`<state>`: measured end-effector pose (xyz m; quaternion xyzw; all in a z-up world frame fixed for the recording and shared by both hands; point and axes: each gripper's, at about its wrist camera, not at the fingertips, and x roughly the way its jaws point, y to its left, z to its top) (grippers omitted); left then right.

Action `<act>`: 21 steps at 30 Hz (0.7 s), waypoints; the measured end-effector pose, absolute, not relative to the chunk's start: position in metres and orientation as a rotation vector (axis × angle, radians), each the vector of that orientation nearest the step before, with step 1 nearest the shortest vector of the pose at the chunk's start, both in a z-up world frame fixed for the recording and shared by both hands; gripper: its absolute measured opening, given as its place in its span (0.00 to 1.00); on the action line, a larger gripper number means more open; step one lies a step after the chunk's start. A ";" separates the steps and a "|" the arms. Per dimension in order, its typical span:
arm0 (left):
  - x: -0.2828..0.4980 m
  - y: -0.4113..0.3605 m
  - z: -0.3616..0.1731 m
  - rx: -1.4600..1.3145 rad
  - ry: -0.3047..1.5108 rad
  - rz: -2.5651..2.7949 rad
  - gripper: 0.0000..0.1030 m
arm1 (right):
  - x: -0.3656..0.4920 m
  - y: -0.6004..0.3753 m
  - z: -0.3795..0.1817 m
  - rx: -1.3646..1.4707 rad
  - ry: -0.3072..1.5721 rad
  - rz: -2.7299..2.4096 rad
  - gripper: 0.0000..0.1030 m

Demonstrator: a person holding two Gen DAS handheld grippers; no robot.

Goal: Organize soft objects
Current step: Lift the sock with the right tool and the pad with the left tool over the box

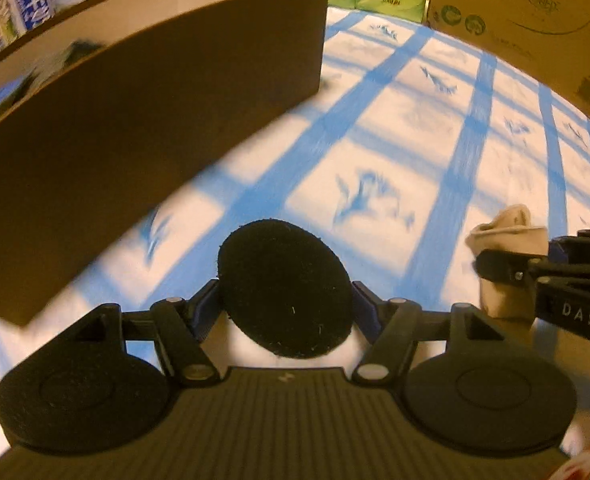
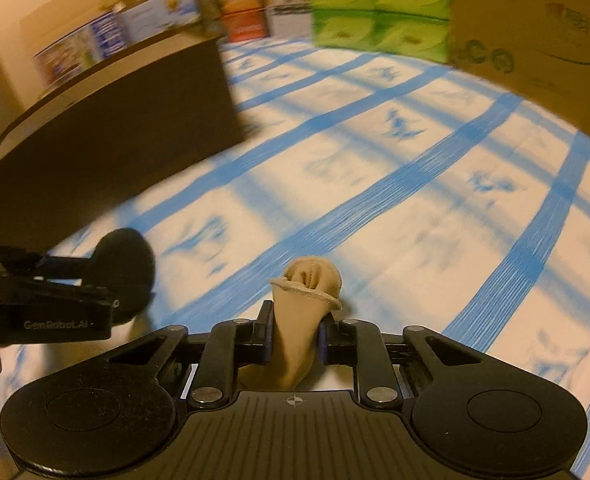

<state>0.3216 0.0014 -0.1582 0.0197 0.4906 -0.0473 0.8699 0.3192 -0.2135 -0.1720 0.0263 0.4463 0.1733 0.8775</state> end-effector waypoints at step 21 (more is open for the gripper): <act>0.296 0.008 -0.158 -0.021 1.121 -0.050 0.73 | 0.253 -0.188 -0.164 0.113 1.012 0.316 0.57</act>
